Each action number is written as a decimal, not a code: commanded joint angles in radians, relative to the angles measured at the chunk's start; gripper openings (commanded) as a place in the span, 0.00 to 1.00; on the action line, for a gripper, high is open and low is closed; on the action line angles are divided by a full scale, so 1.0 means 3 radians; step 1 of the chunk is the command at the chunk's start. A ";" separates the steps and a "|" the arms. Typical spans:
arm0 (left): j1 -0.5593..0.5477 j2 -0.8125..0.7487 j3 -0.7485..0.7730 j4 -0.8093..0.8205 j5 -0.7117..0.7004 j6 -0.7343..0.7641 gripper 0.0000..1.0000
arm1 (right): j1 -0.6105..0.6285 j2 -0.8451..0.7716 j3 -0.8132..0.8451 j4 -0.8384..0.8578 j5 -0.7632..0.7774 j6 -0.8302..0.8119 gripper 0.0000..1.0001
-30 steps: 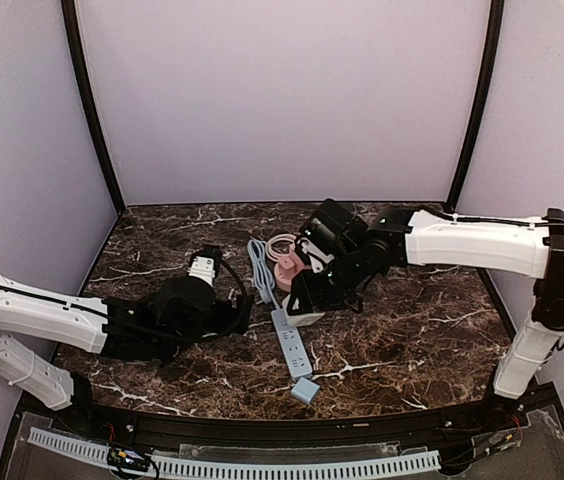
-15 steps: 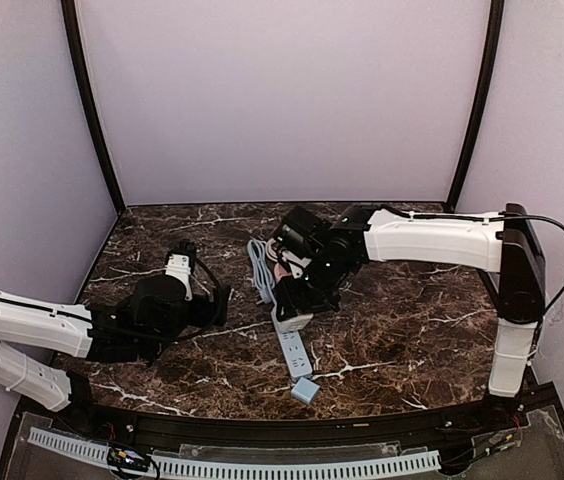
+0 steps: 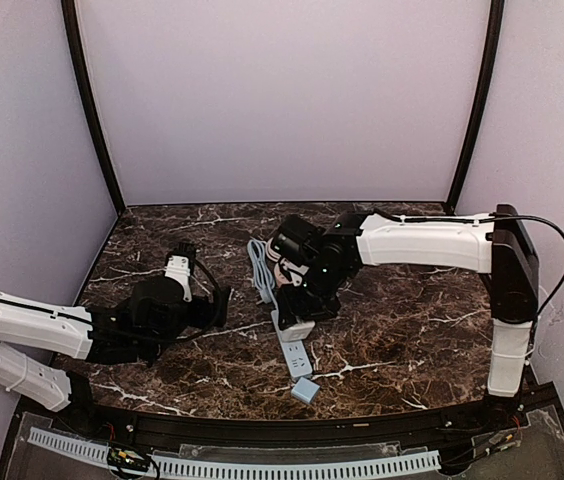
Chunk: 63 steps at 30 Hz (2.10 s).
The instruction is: Insert the plug
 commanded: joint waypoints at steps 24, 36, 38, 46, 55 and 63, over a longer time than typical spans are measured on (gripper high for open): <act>0.0020 -0.0087 -0.0076 0.0070 0.0191 -0.0040 0.99 | 0.0080 0.0200 0.0144 -0.0170 0.0198 0.0122 0.00; 0.0020 -0.0092 -0.0083 0.0076 0.0226 -0.0043 0.99 | 0.0075 0.0247 0.0246 -0.0241 0.0334 0.0109 0.00; 0.0020 -0.0096 -0.0082 0.0076 0.0229 -0.0045 0.98 | 0.0075 0.0252 0.0234 -0.0251 0.0329 0.0113 0.00; 0.0020 -0.0105 -0.0082 0.0076 0.0239 -0.0046 0.99 | 0.0078 0.0385 0.0313 -0.0370 0.0328 0.0129 0.00; 0.0016 -0.0118 -0.0087 0.0066 0.0239 -0.0042 0.98 | 0.0080 0.0670 0.0543 -0.0589 0.0415 0.0106 0.00; 0.0020 -0.0118 -0.0082 0.0046 0.0243 -0.0049 0.98 | 0.0081 0.0882 0.0599 -0.0670 0.0455 0.0152 0.00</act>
